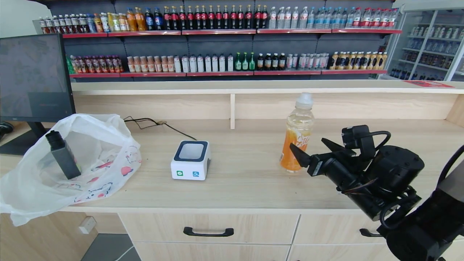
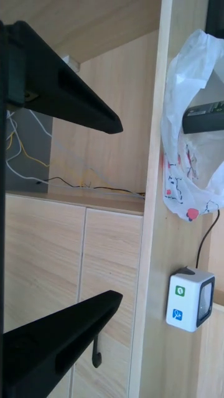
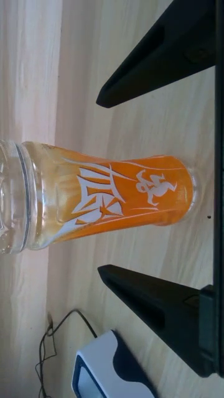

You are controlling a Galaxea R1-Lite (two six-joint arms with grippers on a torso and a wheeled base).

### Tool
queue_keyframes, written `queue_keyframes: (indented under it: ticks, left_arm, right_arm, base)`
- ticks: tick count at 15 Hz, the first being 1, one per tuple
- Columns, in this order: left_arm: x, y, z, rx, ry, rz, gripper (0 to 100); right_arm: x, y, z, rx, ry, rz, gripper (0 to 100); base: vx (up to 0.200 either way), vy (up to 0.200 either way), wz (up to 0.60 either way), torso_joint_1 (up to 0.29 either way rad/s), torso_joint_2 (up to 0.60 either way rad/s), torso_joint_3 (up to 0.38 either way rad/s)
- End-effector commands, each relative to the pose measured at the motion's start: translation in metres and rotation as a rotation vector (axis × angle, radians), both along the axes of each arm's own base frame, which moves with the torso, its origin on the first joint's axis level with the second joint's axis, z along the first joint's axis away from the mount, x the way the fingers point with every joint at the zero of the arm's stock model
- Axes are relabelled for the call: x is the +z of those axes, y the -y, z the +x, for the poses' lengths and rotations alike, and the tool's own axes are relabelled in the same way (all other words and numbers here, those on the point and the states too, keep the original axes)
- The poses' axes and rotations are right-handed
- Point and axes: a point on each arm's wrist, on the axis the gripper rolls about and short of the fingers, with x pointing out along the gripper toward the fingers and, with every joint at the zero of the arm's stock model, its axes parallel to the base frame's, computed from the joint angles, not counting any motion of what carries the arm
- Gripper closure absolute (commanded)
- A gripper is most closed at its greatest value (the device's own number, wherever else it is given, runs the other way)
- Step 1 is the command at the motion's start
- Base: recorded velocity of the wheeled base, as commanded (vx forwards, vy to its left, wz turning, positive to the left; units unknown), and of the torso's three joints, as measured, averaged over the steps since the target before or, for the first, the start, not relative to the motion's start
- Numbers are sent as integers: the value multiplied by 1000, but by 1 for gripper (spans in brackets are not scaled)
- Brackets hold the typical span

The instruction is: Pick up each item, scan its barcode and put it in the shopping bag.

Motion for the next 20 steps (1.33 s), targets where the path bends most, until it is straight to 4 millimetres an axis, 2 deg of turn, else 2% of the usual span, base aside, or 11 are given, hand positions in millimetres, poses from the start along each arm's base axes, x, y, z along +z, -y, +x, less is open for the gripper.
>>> queue_keyframes:
  ticks: [1,4,7,8,12,20]
  left_arm:
    - [0,0,0,0,2,-1,0]
    - [0,0,0,0,2,-1,0]
    - [0,0,0,0,2,-1,0]
    - [0,0,0,0,2,-2,0]
    - [0,0,0,0,4,-2,0]
    - [0,0,0,0,4,-2,0]
  right_arm:
    - [-8,-5,8,3,-15,-5,0]
    - [-8,-9,19,0,7,4,0]
    - [-8,-13,20,5,12,7,0]
    - [-6,-29,30,-27,38,43,0]
    - [-5,-42,34,-96,52,70,0]
    - [-11,-48,53,-222,72,84,0]
  base:
    - [0,0,0,0,0,0]
    - [0,0,0,0,0,0]
    - [0,0,0,0,0,0]
    - [0,0,0,0,0,0]
    - [0,0,0,0,0,0]
    - [0,0,0,0,0,0]
